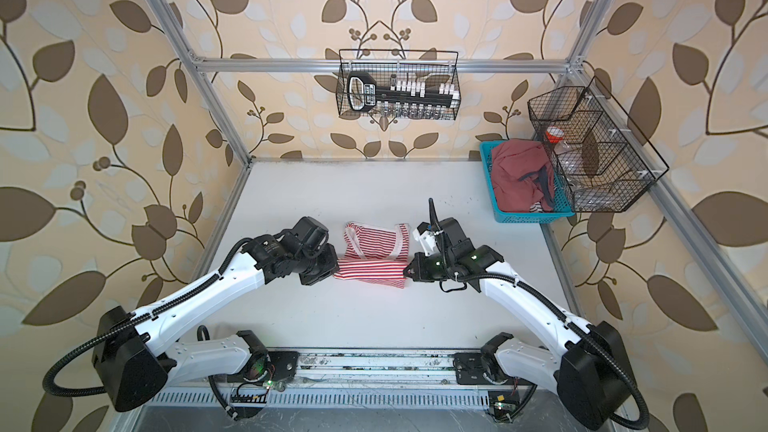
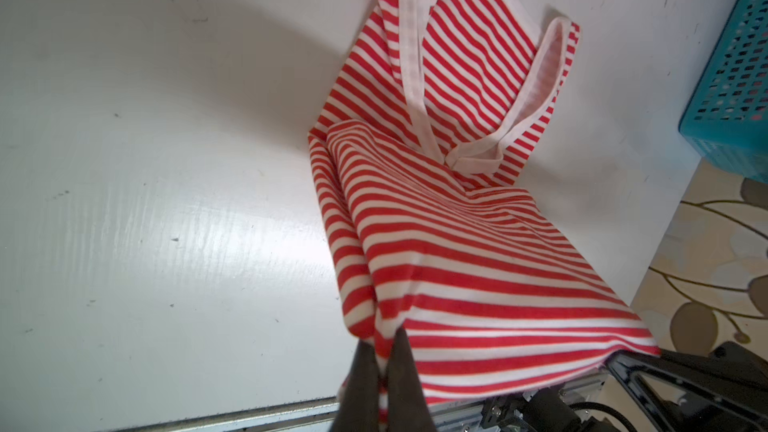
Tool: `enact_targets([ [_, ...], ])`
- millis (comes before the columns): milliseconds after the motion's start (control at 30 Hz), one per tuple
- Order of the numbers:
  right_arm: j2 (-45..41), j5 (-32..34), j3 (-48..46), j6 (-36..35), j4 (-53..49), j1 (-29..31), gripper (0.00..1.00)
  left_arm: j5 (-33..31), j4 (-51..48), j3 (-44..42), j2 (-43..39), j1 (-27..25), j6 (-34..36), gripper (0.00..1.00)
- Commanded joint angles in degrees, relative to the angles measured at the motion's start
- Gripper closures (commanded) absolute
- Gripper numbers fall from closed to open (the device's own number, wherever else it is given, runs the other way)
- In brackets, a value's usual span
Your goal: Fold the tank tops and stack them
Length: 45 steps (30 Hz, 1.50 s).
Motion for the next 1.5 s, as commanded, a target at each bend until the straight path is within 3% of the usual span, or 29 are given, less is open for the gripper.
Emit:
enact_targets([
  [0, 3.1, -3.9, 2.8, -3.6, 0.5, -2.6, 1.0, 0.3, -0.9, 4.2, 3.0, 2.8, 4.4, 1.0],
  [267, 15.0, -11.5, 7.3, -5.4, 4.2, -7.9, 1.0, 4.8, 1.1, 10.5, 14.8, 8.1, 9.1, 1.0],
  [567, 27.1, -14.3, 15.0, -5.5, 5.8, -11.3, 1.0, 7.3, 1.8, 19.0, 24.5, 12.4, 11.8, 1.0],
  [733, 31.4, -15.0, 18.5, -5.6, 5.7, -12.7, 0.92, 10.0, 2.1, 23.7, 30.2, 13.2, 12.8, 1.0],
  [933, 37.9, -16.6, 22.0, -4.9, 6.9, -15.3, 0.89, 11.7, 3.3, 29.0, 37.4, 14.4, 13.1, 0.98],
  [1067, 42.3, -17.6, 24.7, -4.1, 7.8, -17.1, 0.87, 12.4, 3.5, 34.0, 41.5, 15.4, 13.2, 0.94],
  [1267, 46.6, -18.4, 28.0, -1.1, 11.3, -19.0, 0.75, 13.3, 3.6, 41.5, 47.2, 16.7, 12.8, 0.76],
  [1467, 43.9, -16.3, 27.3, 3.1, 16.7, -20.4, 0.61, 13.6, 4.5, 48.1, 50.6, 19.8, 10.2, 0.64],
])
